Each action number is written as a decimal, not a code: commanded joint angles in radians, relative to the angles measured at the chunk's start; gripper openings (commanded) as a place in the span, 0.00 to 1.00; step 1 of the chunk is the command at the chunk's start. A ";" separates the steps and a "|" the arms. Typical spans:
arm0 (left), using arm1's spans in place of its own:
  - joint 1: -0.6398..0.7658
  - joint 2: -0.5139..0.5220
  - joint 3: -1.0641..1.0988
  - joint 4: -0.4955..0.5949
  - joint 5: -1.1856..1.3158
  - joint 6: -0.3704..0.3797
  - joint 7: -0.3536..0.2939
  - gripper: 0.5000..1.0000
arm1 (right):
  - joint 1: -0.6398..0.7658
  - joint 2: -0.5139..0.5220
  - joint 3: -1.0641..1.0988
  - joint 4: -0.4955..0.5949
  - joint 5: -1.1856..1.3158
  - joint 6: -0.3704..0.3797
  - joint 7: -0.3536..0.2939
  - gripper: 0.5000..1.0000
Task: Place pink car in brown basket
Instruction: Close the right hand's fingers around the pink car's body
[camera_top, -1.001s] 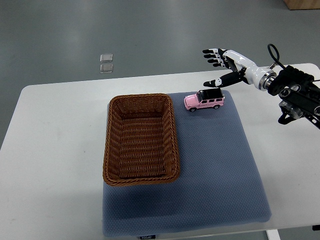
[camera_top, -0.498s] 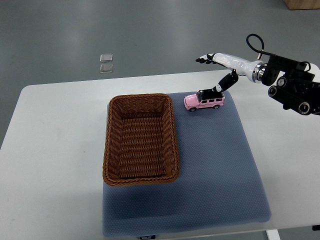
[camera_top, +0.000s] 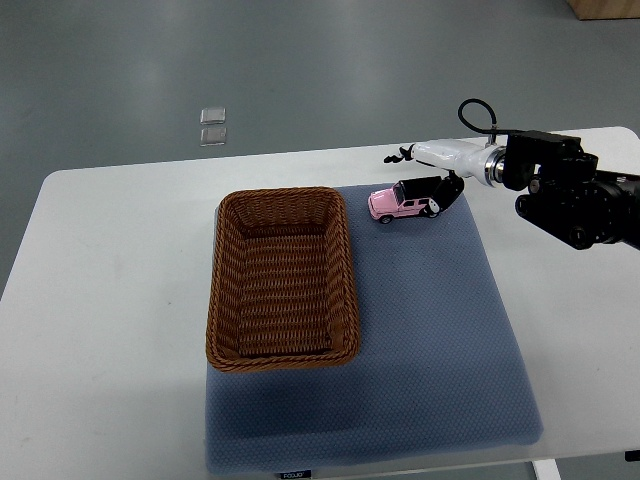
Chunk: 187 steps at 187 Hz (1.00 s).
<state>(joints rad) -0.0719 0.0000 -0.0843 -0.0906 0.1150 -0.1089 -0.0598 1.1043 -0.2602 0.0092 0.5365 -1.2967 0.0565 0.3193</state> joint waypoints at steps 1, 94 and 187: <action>0.000 0.000 0.000 0.000 0.000 0.000 0.000 1.00 | -0.003 0.018 -0.008 -0.038 -0.009 0.000 -0.006 0.82; 0.000 0.000 0.000 0.000 0.000 0.000 -0.002 1.00 | -0.006 0.039 -0.063 -0.084 -0.009 -0.003 -0.032 0.63; 0.000 0.000 0.000 0.000 0.000 0.000 0.000 1.00 | -0.011 0.052 -0.066 -0.092 -0.006 -0.015 -0.031 0.14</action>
<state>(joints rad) -0.0722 0.0000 -0.0839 -0.0905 0.1150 -0.1089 -0.0606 1.0943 -0.2073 -0.0559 0.4450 -1.3031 0.0413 0.2868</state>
